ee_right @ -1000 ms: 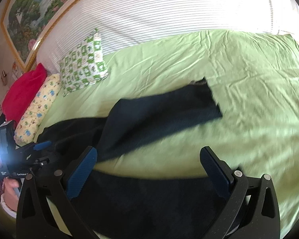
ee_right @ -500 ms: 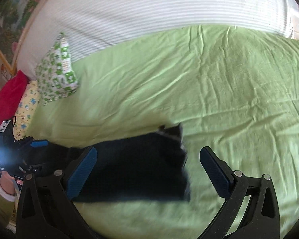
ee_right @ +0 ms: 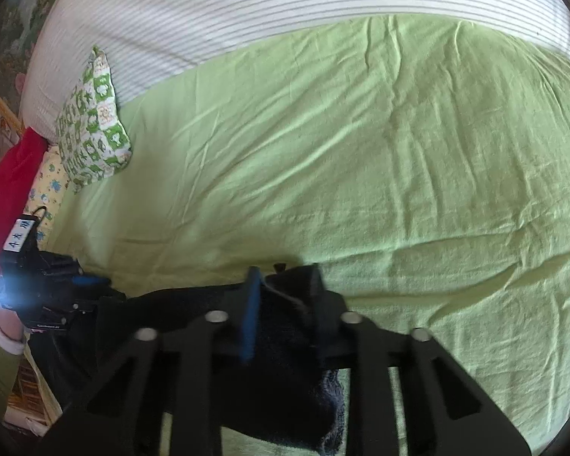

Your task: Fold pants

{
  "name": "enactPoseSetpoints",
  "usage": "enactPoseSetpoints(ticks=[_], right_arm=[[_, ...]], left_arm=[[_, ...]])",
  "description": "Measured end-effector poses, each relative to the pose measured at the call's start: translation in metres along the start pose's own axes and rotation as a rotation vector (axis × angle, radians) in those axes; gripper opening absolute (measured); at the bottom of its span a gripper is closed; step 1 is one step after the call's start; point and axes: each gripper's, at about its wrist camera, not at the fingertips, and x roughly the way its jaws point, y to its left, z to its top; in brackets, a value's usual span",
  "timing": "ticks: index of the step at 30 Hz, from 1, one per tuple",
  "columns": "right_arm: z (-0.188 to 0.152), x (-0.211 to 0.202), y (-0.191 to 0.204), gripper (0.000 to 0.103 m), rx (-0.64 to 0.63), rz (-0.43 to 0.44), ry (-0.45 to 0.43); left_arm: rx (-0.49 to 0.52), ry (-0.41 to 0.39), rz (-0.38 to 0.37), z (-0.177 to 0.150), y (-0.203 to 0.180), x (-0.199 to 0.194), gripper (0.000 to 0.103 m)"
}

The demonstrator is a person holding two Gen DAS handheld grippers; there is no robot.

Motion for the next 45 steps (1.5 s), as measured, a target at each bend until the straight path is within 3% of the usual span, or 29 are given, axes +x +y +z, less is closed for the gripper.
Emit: enactPoseSetpoints(ticks=[2,5,12,22,38,45], right_arm=[[-0.002,-0.008,-0.001,0.013,0.006,0.015,-0.019],[-0.007,-0.023,0.002,0.011,-0.014,0.030,-0.050],[-0.029,-0.066,0.011,0.010,-0.044,0.072,-0.147],[-0.081,-0.110,0.004,0.010,-0.051,0.142,-0.216],[-0.171,-0.152,-0.005,0.010,-0.062,0.230,-0.268],[-0.201,-0.149,-0.009,0.009,-0.060,0.184,-0.229]], left_arm=[[-0.004,-0.002,-0.005,-0.001,-0.005,-0.003,0.007],[-0.020,-0.027,-0.025,-0.009,-0.015,-0.015,0.005],[-0.088,-0.114,-0.061,-0.037,-0.046,-0.053,0.004],[-0.143,-0.229,-0.126,-0.087,-0.107,-0.089,0.004],[-0.193,-0.249,-0.152,-0.144,-0.142,-0.085,0.003],[-0.186,-0.233,-0.166,-0.164,-0.156,-0.075,0.003]])
